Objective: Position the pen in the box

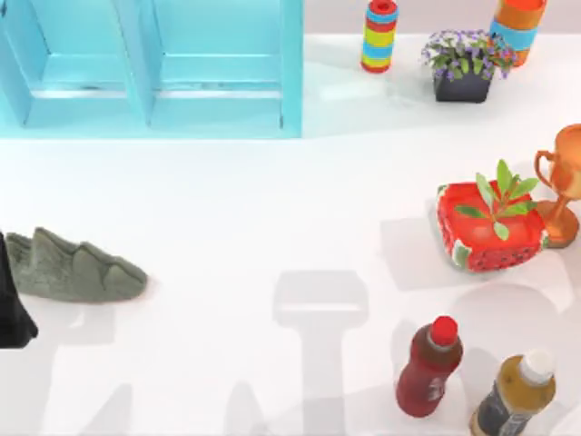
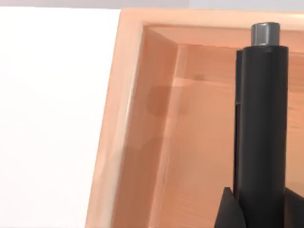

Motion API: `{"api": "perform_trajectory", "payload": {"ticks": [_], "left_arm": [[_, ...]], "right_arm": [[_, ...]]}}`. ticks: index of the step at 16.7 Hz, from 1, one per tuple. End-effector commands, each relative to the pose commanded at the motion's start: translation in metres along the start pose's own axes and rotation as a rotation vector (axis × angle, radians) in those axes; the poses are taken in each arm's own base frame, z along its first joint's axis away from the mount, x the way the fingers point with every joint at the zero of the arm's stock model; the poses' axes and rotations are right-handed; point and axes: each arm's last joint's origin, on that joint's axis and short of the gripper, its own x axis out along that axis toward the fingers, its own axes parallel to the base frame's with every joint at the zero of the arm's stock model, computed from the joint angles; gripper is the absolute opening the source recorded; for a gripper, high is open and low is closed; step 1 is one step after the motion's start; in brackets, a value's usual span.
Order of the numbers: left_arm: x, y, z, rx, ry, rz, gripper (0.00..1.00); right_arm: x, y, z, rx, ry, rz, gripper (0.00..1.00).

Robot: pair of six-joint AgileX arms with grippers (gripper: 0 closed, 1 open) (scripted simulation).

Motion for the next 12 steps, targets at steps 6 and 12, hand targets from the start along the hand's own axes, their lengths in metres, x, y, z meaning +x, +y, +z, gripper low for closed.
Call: {"api": "perform_trajectory", "payload": {"ticks": [6,12], "left_arm": [[0.000,0.000,0.000,0.000,0.000,0.000,1.00],[0.000,0.000,0.000,0.000,0.000,0.000,1.00]], "right_arm": [[0.031,-0.033,-0.011,0.074,0.023,-0.135,0.00],[0.042,-0.050,-0.014,0.095,0.049,-0.229,0.00]]}}
